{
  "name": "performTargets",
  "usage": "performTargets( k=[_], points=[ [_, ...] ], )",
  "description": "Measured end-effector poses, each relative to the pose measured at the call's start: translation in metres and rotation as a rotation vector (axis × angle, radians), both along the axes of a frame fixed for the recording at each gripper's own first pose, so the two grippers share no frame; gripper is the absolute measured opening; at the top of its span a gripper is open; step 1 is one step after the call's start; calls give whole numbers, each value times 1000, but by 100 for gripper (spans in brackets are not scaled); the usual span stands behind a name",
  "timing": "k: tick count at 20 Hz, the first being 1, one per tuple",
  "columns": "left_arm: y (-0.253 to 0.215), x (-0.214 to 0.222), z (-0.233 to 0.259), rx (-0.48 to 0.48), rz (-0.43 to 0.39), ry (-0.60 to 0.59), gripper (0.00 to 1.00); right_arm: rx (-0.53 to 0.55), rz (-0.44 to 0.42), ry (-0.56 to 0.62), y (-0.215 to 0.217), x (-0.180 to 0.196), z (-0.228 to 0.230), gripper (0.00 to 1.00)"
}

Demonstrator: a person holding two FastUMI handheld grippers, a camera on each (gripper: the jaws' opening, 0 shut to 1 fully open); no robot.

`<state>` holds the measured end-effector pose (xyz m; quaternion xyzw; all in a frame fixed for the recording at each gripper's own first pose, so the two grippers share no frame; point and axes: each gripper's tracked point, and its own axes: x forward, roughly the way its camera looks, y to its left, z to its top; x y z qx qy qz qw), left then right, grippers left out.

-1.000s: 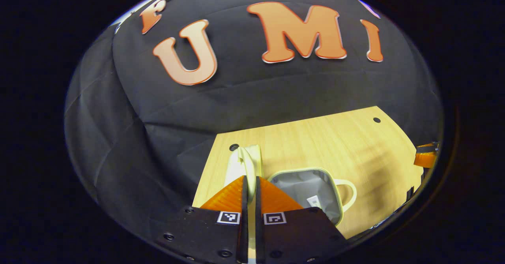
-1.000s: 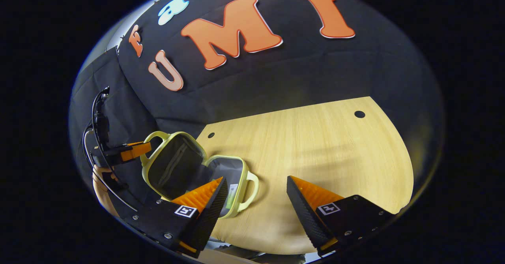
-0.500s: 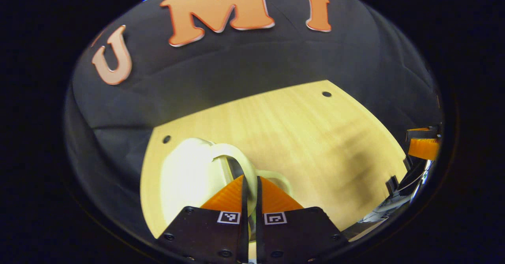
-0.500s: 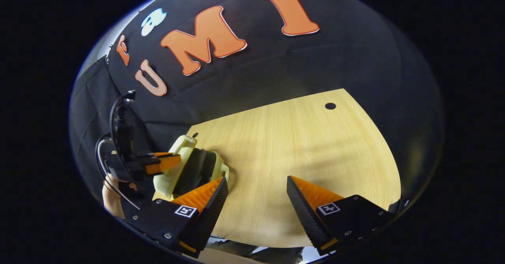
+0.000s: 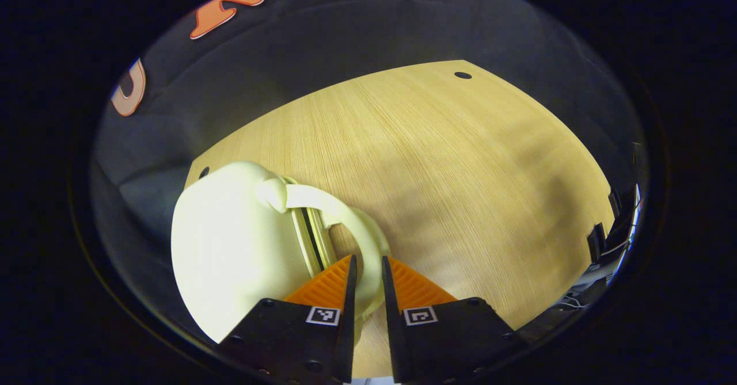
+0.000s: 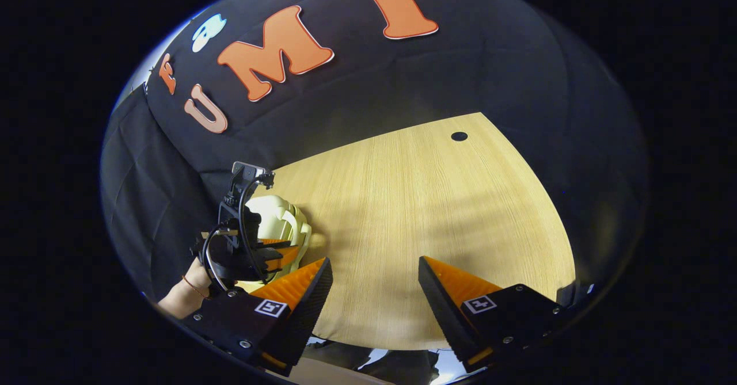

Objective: First open the suitcase, pack the skin care products into it, and then close the suitcase.

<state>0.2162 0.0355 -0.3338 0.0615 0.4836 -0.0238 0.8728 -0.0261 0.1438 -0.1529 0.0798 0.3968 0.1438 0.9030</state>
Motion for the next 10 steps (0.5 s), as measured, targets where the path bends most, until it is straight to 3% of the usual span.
performTargets(
  k=[1, 4, 5, 7, 10],
  points=[
    [-5, 13, 5, -18, 9, -9, 31, 1, 8, 3, 3, 1, 0, 95],
    [-30, 55, 51, -104, 29, -83, 100, -1, 30, 1, 16, 6, 0, 95],
    [-12, -16, 79, -101, 45, -128, 100, -2, 36, -2, 20, 8, 2, 96],
    [-7, 55, 92, -122, 74, -221, 99, -5, 48, -16, 32, 13, 9, 96],
    [0, 67, 159, -191, 116, -358, 99, -22, 59, -54, 52, 22, 18, 96]
  ],
)
